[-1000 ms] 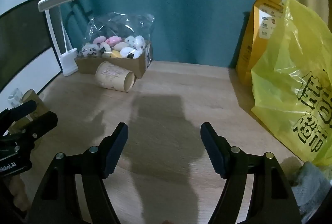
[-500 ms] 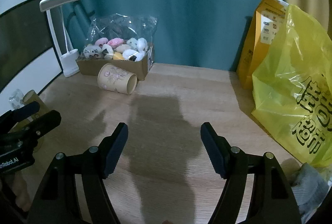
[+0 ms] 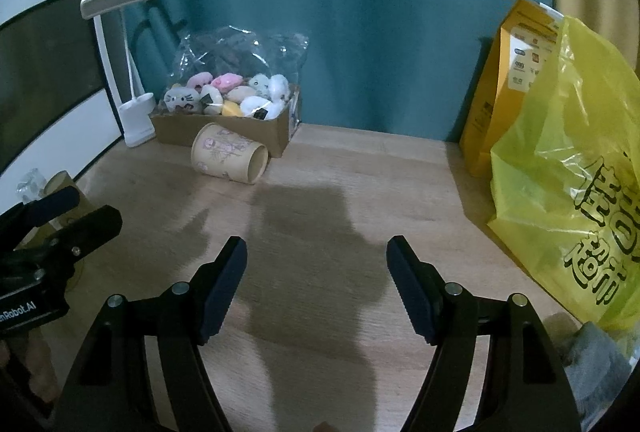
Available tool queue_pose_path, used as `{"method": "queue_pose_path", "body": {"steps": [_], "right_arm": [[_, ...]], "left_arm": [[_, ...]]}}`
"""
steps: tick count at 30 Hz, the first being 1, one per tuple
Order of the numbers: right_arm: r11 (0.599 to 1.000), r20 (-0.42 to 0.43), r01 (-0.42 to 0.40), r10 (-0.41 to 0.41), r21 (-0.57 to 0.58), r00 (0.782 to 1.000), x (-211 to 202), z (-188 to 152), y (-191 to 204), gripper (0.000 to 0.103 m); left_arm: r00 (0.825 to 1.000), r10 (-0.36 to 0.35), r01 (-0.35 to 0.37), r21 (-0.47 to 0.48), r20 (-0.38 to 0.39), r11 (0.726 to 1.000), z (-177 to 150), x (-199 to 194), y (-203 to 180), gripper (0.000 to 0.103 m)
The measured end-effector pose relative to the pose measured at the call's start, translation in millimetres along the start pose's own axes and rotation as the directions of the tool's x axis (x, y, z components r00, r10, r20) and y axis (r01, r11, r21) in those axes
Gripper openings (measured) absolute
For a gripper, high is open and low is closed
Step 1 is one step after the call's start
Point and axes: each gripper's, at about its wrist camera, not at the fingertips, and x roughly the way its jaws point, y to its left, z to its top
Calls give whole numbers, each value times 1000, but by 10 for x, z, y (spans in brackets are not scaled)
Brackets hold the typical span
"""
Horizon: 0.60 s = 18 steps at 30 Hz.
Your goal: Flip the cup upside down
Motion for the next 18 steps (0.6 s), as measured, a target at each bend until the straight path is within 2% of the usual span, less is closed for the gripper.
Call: {"method": "queue_pose_path", "body": {"steps": [18], "right_arm": [[1000,0,6,-6,-12,1000,29,27,6,75]], "left_arm": [[1000,-5,5,-1,9,1000,29,-21,40,88]]}}
